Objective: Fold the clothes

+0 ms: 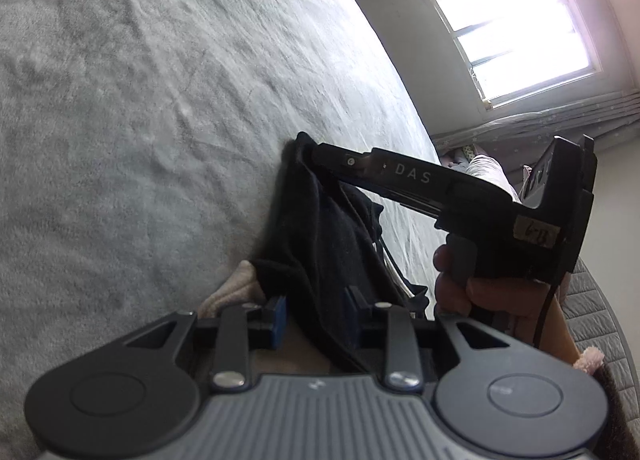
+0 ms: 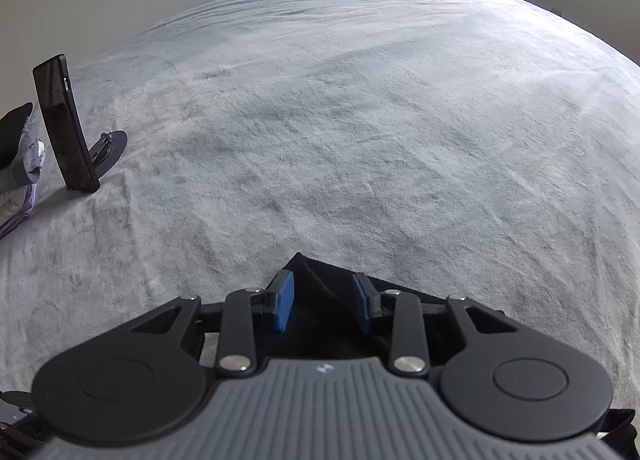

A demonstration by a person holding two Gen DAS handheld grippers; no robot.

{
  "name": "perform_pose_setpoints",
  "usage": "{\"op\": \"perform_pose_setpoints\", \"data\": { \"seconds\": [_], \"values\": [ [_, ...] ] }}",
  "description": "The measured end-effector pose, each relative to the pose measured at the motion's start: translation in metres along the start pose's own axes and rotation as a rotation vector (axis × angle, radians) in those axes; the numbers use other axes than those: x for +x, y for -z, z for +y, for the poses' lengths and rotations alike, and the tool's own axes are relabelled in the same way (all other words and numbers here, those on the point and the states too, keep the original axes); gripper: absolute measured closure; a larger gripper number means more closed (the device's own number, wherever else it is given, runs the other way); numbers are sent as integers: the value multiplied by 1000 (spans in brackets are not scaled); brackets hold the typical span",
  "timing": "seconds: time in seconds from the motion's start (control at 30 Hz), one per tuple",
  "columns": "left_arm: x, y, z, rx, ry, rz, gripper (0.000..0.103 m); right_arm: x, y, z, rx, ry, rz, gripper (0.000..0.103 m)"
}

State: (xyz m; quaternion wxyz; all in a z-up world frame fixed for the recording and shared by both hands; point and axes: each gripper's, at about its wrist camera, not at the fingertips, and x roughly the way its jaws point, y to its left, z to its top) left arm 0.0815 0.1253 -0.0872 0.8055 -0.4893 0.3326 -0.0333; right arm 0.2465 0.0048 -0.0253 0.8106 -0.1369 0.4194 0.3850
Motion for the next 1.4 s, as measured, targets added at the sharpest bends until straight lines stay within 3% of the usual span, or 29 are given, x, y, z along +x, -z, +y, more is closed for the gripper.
{"op": "perform_pose_setpoints", "data": {
  "seconds": [0.07, 0.1, 0.13, 0.2, 0.43, 0.77, 0.8, 0.83, 0.97, 1.07, 1.13, 1.27, 1.4],
  "values": [
    [0, 0, 2, -7, -9, -15, 87, 3, 1, 0, -11, -7, 14, 86],
    [0, -1, 4, -12, -12, -21, 96, 4, 1, 1, -16, -9, 19, 93],
    [-1, -1, 6, -20, -17, -28, 98, 4, 1, 2, -25, -9, 15, 100],
    [-6, -1, 7, -29, -30, -45, 99, 2, 0, 2, -19, -7, -15, 100],
    [-21, 8, 6, -28, -86, -131, 100, 4, -9, 6, 2, 11, -93, 101],
    [-26, 8, -2, 26, -112, -144, 97, 22, -5, 8, 69, 60, -114, 103],
    [-28, 8, -4, 39, -114, -156, 97, 15, -4, 6, 77, 63, -126, 100],
    [-31, 10, -8, 59, -116, -175, 97, 9, -2, 4, 84, 66, -137, 90],
    [-45, 17, -20, 145, -122, -262, 96, -17, 6, -2, 114, 68, -174, 89],
    [-63, 16, -25, 200, -130, -354, 96, -25, 21, 2, 117, 18, -160, 89],
    [-63, 11, -26, 228, -122, -375, 96, -25, 30, 7, 115, -18, -135, 89],
    [-51, 6, -25, 242, -126, -317, 96, -10, 41, 20, 100, -51, -100, 89],
    [-35, 6, -17, 234, -154, -233, 96, 7, 32, 24, 101, -55, -123, 89]
  ]
}}
